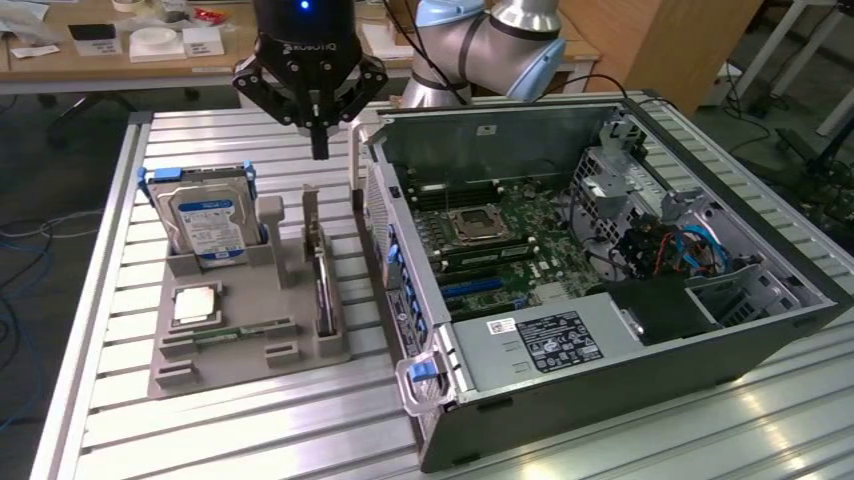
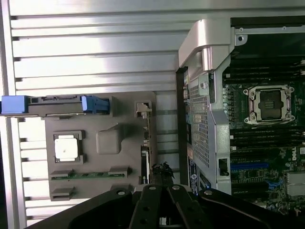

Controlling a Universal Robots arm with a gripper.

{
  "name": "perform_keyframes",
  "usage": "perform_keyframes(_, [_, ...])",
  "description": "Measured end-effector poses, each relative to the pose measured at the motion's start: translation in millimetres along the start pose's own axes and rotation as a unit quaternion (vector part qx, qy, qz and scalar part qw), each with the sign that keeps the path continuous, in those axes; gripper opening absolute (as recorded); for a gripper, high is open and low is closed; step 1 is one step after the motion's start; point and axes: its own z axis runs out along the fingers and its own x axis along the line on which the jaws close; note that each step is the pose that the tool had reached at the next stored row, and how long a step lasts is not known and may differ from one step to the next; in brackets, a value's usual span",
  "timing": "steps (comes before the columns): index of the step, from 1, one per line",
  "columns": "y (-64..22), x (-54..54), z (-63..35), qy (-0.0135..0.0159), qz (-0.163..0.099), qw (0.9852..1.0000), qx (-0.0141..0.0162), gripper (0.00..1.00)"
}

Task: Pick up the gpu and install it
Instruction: 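Reach for the gpu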

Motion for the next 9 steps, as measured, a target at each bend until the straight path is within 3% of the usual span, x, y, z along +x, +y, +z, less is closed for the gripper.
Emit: perform_keyframes(9, [-4.1,3.5,-0.3,0.0,0.0,1.0,0.0,0.11])
